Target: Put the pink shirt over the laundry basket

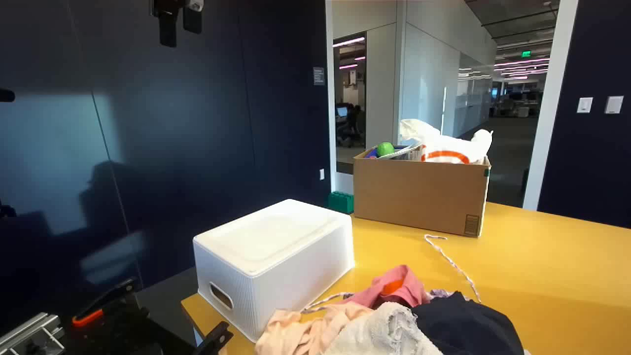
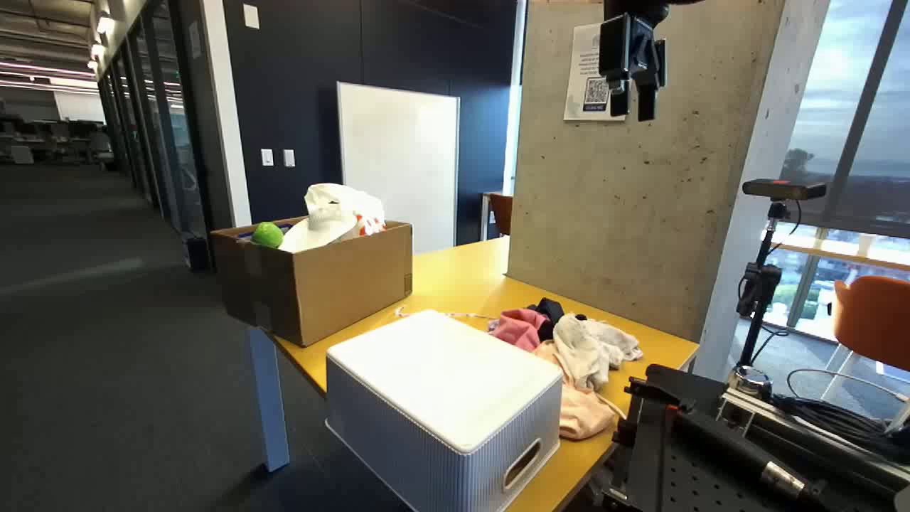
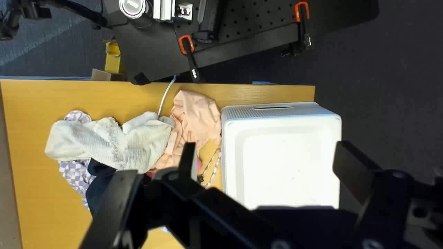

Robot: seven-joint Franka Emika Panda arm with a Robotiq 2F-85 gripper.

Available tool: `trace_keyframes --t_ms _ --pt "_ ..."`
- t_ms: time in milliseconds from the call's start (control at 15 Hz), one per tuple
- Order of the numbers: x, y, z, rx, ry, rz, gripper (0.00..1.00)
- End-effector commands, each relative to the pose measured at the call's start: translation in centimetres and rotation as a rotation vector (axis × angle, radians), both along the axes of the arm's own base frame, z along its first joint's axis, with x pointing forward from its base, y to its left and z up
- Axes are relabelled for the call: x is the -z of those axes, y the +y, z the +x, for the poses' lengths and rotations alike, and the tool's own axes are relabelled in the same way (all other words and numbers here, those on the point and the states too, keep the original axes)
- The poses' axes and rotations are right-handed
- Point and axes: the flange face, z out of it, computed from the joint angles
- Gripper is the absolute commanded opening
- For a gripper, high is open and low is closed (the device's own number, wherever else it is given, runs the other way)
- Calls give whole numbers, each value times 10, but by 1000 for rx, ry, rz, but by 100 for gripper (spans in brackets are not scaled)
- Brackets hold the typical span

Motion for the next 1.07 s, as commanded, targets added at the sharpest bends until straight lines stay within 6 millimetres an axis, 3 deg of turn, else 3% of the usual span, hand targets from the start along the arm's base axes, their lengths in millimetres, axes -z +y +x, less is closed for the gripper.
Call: trace_keyframes --t_ms 0,200,267,400,600,733,1000 --pt "-1 0 0 0 -1 0 100" --pt "-2 0 0 0 -2 0 100" --pt "5 -4 9 12 -6 -10 100" --pt "29 -37 26 49 -8 6 100" --pt "76 -94 49 122 -18 34 100" --pt "117 -124 76 165 -27 76 100" --pt "201 -145 136 211 -11 129 100"
